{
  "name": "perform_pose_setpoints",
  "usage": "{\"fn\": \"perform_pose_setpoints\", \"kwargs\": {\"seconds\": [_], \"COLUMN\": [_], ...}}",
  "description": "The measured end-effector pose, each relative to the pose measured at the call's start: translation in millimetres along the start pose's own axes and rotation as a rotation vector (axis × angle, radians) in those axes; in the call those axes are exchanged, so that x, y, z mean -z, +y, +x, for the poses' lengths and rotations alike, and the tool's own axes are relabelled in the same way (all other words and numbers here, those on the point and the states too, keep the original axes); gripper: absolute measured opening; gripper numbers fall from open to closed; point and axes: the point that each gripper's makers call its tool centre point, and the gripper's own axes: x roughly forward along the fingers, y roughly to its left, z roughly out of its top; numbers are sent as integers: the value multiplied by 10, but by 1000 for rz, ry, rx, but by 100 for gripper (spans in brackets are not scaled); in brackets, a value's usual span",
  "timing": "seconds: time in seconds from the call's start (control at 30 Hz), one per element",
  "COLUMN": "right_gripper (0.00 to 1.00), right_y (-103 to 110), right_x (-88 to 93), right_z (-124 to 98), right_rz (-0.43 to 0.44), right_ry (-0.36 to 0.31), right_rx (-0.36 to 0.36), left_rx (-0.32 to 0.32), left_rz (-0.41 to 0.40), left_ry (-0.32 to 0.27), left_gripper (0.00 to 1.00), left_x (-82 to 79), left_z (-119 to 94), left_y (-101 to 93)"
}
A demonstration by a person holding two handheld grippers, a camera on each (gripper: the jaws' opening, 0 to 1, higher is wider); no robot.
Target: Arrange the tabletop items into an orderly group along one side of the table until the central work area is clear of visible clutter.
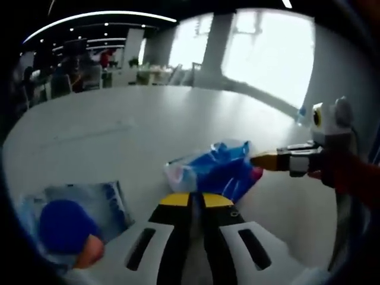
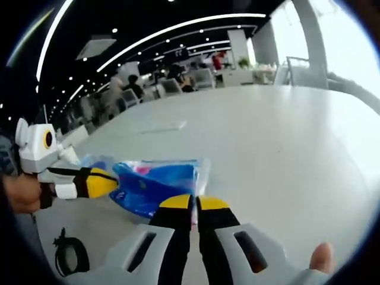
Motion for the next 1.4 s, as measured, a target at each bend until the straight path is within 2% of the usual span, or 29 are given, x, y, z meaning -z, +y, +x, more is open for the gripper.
{"fn": "perform_pose_setpoints", "kwargs": {"seconds": [0.27, 0.67, 0.93, 1.2, 1.4], "right_gripper": [4, 4, 5, 15, 19], "right_y": [78, 129, 118, 102, 132], "right_x": [67, 181, 248, 220, 180], "right_z": [17, 80, 91, 67, 37], "right_rz": [0, 0, 5, 1, -10], "right_ry": [9, 35, 54, 44, 33], "right_rx": [-21, -35, -32, -25, -25], "left_rx": [-20, -31, -29, -15, -4], "left_rz": [18, 35, 48, 65, 77], "left_ry": [7, 53, 68, 72, 76], "left_gripper": [2, 2, 3, 14, 27], "left_x": [79, 239, 251, 272, 273], "left_z": [-29, -22, -7, -16, -31], "left_y": [68, 153, 152, 122, 77]}}
